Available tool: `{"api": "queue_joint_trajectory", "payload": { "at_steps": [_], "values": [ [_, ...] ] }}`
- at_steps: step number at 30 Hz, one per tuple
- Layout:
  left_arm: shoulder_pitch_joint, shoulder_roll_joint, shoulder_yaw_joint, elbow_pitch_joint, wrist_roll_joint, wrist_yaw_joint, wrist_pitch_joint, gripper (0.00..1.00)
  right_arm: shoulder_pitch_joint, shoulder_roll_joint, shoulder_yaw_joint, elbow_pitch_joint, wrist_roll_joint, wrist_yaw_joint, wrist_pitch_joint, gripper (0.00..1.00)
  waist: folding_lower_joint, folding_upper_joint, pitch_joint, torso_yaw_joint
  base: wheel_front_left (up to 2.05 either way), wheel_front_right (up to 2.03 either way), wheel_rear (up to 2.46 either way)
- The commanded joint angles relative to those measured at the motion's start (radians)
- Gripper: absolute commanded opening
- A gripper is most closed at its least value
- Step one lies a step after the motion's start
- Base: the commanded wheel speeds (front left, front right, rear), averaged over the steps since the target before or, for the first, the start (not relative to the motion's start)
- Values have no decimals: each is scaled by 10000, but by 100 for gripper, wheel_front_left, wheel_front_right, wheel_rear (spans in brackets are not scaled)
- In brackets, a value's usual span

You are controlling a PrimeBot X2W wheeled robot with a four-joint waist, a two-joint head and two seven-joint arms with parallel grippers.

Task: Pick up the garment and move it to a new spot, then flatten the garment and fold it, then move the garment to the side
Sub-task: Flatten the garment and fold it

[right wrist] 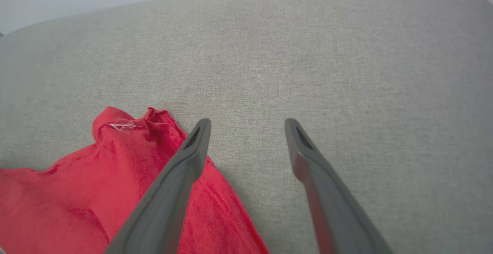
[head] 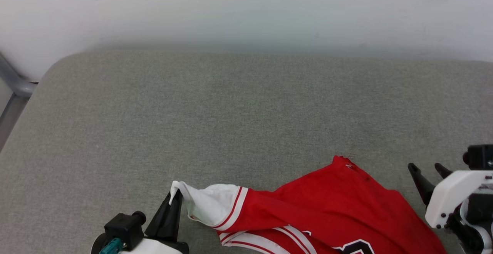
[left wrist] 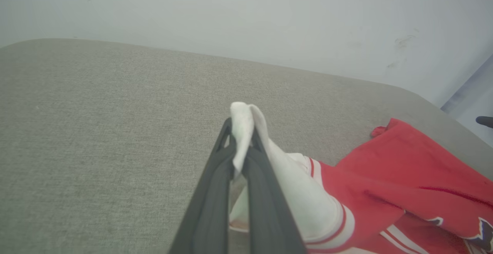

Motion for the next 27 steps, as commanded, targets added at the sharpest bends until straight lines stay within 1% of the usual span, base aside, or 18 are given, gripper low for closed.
{"api": "queue_joint_trajectory", "payload": {
  "at_steps": [1,4,6,8,14,19,20,22,24,25,27],
  "values": [
    [-192,-19,-48,-53,50,-14,-59,0,-459,-319,477,111,135,-4,668,100,-1,0,293,177,0,0,0],
    [-457,-54,-162,-80,33,-58,-100,0,-1297,-945,1525,171,470,-4,1932,100,-1,0,625,373,0,0,0],
    [-607,-87,-228,-79,21,-85,-135,0,-1793,-1348,2223,218,664,-4,2580,100,-1,0,852,507,0,0,0],
    [-814,-122,-302,-57,-22,-92,-141,0,-2265,-1670,2851,300,819,-4,3004,100,-1,0,1091,645,0,0,0],
    [-1260,-230,-487,94,-120,-147,-191,0,-2999,-2117,4322,1185,1419,-4,3542,100,-1,0,1640,1000,0,0,0],
    [-1436,-316,-501,134,-179,-168,-207,0,-3011,-2216,5593,2034,2135,3,4116,100,-1,0,1858,1185,0,0,0],
    [-1436,-316,-501,134,-179,-168,-207,0,-3011,-2216,5593,2034,2135,3,4116,100,-1,0,1858,1185,0,0,0],
    [-1455,-342,-461,122,-189,-169,-209,0,-2959,-2254,6060,2258,2401,15,4389,100,-1,0,1907,1205,0,0,0],
    [-1468,-367,-446,120,-173,-178,-210,0,-2968,-2285,6460,2417,2623,24,4616,30,-1,0,1945,1212,0,0,0],
    [-1478,-372,-438,129,-168,-180,-211,0,-3008,-2256,6563,2462,2754,36,4610,0,-1,0,1955,1209,0,0,0],
    [-1513,-392,-430,155,-173,-183,-212,0,-3307,-2348,6778,2557,2973,35,4552,0,-1,0,1951,1209,0,0,0]
  ]
}}
